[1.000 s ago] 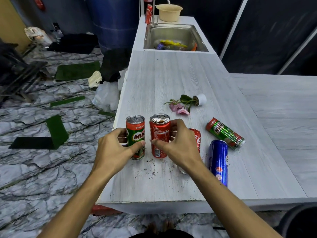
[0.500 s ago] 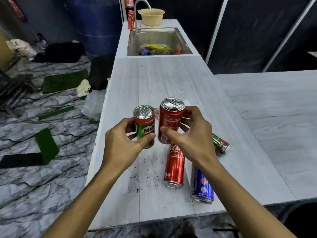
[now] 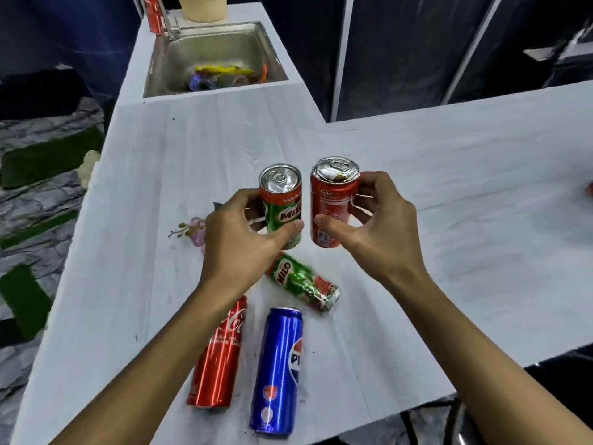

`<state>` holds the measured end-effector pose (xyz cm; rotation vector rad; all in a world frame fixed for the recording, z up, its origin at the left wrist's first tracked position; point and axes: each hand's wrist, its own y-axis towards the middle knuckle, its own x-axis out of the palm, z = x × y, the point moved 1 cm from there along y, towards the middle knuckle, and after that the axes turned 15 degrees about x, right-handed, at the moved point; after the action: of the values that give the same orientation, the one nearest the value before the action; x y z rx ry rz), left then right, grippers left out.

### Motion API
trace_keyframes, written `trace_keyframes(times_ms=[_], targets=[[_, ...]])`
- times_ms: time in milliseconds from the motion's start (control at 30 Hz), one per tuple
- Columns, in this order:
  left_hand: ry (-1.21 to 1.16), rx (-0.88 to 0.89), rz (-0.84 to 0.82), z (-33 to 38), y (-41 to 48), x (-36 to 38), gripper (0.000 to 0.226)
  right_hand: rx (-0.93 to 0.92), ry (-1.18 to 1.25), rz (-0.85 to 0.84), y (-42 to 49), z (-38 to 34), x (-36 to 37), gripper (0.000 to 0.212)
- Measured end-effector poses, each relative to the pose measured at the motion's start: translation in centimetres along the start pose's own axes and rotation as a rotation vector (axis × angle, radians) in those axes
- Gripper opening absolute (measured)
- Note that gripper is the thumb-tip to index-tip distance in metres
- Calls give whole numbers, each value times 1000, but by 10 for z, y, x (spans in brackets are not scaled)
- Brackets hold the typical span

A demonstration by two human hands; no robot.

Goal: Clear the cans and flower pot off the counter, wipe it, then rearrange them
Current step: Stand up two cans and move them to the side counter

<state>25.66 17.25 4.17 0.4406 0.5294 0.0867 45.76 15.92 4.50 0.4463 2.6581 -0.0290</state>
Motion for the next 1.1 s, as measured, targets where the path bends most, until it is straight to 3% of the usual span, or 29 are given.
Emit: trace_keyframes(times_ms=[567,1100], targets=[[-48,20,-126,20,87,191,65,101,-7,167,128,92,-95,66],[-31,54,-154,13,142,279,66,107,-10,255,210,136,-117,67]])
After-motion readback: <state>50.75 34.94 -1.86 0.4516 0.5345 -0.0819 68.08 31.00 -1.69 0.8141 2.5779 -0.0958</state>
